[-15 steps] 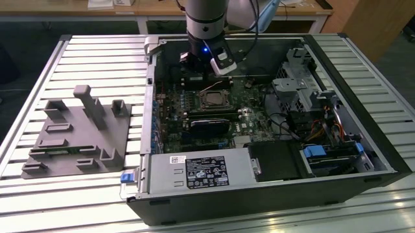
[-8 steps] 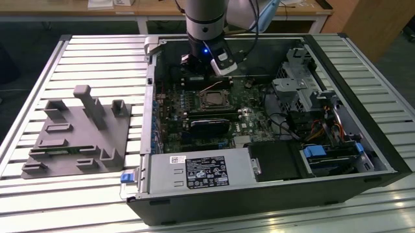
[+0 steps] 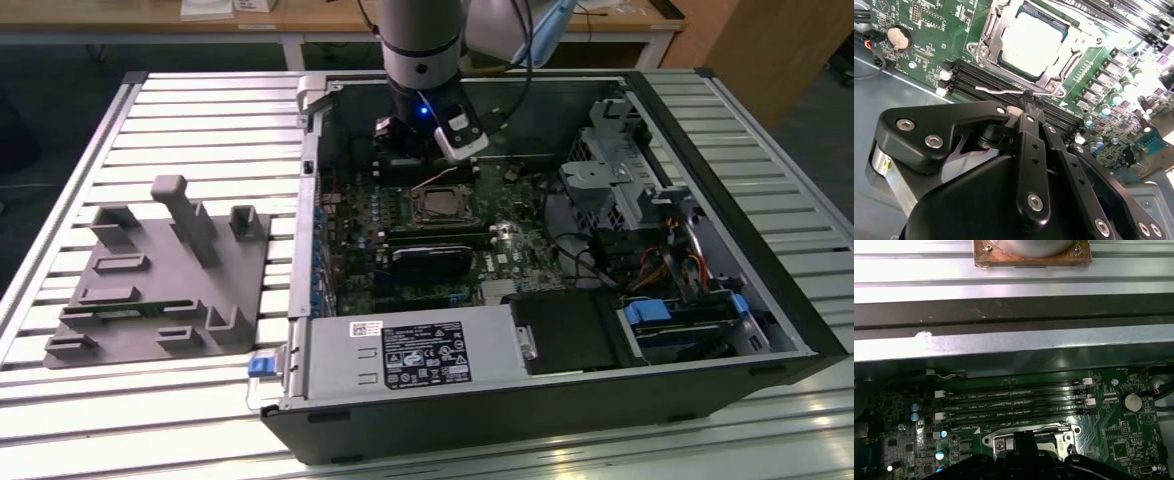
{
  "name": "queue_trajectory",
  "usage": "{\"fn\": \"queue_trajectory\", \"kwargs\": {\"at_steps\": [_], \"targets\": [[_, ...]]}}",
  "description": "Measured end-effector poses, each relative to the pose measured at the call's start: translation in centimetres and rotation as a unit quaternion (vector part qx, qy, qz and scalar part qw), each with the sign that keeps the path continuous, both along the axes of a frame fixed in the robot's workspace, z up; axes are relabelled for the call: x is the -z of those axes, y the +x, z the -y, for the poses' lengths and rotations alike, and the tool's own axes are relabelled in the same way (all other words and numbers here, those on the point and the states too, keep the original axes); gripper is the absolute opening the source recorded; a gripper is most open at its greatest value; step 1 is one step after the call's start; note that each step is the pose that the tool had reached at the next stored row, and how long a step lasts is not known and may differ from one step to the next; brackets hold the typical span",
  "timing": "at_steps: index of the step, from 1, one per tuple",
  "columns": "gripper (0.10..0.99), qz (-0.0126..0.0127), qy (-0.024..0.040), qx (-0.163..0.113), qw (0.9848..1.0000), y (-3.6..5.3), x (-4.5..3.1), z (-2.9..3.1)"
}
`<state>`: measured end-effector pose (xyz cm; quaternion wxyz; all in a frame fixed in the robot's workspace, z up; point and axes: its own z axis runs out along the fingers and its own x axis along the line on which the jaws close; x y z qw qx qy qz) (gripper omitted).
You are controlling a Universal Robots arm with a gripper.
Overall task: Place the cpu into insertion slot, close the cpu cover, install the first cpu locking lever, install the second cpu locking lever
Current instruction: 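Install the first cpu locking lever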
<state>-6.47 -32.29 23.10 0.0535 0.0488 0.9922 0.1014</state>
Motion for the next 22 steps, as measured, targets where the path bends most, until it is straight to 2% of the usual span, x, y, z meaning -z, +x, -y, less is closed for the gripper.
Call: {"fn": "queue_trajectory", "kwargs": {"at_steps": [10, 15, 16, 17, 21, 22], "targets": [[0.106, 0.0001, 0.0000, 0.000, 1.0000, 1.53, 0.54, 0.00], [0.106, 0.0000, 0.0000, 0.000, 1.0000, 1.57, 0.55, -0.01], [0.106, 0.0007, 0.0000, 0.000, 1.0000, 1.57, 0.63, -0.01], [0.106, 0.0029, 0.0000, 0.000, 1.0000, 1.56, 0.72, -0.01], [0.106, 0.0148, 0.0000, 0.000, 0.9999, 1.37, 1.08, 0.00], [0.106, 0.0170, 0.0000, 0.000, 0.9999, 1.34, 1.18, -0.01]]}}
